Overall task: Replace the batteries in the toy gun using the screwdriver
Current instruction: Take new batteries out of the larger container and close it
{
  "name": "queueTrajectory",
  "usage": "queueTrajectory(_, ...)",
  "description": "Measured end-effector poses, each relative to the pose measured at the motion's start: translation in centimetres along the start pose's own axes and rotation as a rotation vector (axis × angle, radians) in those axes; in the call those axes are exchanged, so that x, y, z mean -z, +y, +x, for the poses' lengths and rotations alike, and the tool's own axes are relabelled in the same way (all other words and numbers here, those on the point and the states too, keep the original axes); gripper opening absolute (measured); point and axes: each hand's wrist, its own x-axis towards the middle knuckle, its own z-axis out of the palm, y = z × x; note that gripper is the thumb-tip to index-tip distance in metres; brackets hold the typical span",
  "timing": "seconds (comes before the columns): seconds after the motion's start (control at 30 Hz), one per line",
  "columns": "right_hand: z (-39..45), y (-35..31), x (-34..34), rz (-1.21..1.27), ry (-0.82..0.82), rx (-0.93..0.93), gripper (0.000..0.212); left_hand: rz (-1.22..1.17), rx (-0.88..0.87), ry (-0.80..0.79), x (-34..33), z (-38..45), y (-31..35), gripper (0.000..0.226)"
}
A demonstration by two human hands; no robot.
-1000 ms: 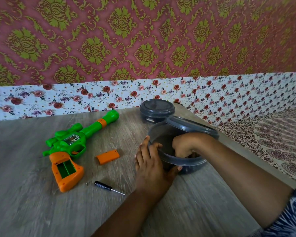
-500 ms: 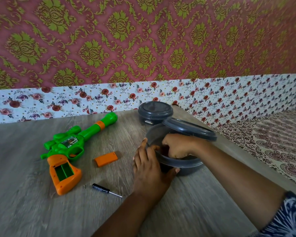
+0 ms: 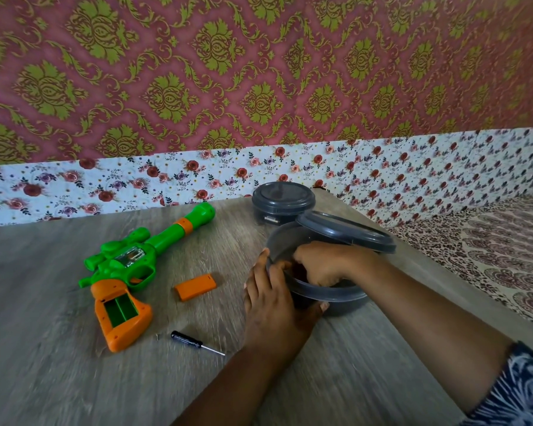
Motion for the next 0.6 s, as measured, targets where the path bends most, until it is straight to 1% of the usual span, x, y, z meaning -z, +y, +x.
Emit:
queueTrajectory(0.07,0.1,0.1,-0.1,-0.010,0.032,0.006,0.012,0.002,-0.003,-0.001,-0.1,0.0,-0.1,0.090)
queueTrajectory(0.1,0.1,0.2,-0.2,-0.012,0.059,0.010,0.013,0.005,-0.004,-0.002,-0.1,0.0,-0.1,0.090)
queueTrajectory(0.27,0.0,0.0,-0.6,-0.037,0.201,0.040,0.032,-0.011,-0.004,-0.009,0.1,-0.1,0.1,0.091)
queueTrajectory(0.37,-0.2,-0.1,-0.6,-0.032,0.228,0.034,0.032,-0.010,-0.002,-0.019,0.2,-0.2,0.0,0.091)
queueTrajectory(0.43,-0.3,0.1,-0.6,0.045,0.234,0.012,0.032,-0.003,0.002,-0.027,0.2,-0.1,0.0,0.091)
queueTrajectory(0.47,-0.4,0.3,-0.6,0.098,0.236,0.004,0.030,0.001,0.004,-0.030,0.3,-0.1,0.1,0.091)
queueTrajectory(0.57,-0.8,0.9,-0.5,0.259,0.253,0.004,0.009,0.006,0.012,-0.035,0.3,-0.1,0.1,0.095)
queueTrajectory(0.6,-0.9,1.1,-0.4,0.311,0.270,0.002,0.006,0.005,0.013,-0.037,0.3,-0.1,0.1,0.095)
